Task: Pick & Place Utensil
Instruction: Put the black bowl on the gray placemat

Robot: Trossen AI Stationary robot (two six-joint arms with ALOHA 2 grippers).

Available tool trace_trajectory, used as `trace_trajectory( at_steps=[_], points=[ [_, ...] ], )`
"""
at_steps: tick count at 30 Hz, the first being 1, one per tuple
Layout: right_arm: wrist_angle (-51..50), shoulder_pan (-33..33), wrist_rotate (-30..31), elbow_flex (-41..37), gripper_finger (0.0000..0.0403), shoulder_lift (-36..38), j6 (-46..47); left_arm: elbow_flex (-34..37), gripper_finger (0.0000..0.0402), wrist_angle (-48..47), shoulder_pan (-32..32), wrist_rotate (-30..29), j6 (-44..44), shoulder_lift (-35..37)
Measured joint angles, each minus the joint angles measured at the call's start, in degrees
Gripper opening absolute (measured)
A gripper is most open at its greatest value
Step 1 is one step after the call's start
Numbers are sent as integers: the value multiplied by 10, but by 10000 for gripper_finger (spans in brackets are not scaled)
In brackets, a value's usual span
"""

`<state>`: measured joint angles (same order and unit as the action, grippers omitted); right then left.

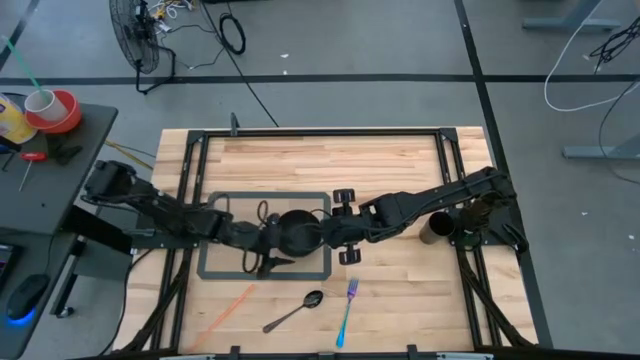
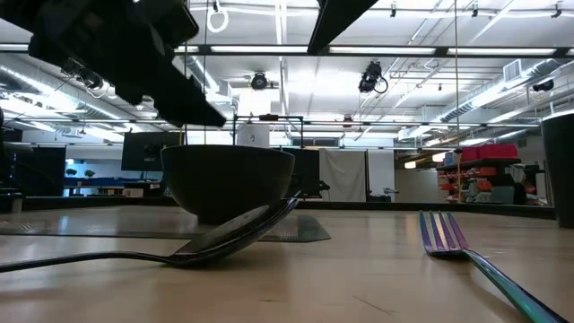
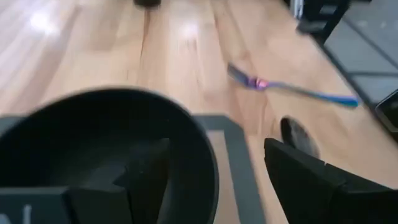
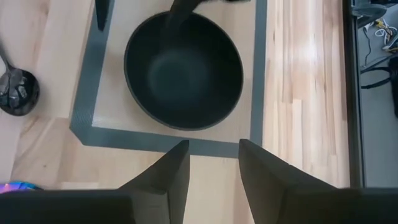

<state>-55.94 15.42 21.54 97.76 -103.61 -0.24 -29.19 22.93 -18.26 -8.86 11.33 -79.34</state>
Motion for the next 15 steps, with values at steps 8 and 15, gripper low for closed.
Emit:
trace_trajectory(
  at_steps=[8, 15],
  points=[
    [17, 0, -1, 0, 139, 0, -4, -28, 236, -4, 5, -1, -6, -73],
    [30, 0, -1, 0, 139, 0, -4, -38, 201, -8, 6, -3, -4, -88]
  ],
)
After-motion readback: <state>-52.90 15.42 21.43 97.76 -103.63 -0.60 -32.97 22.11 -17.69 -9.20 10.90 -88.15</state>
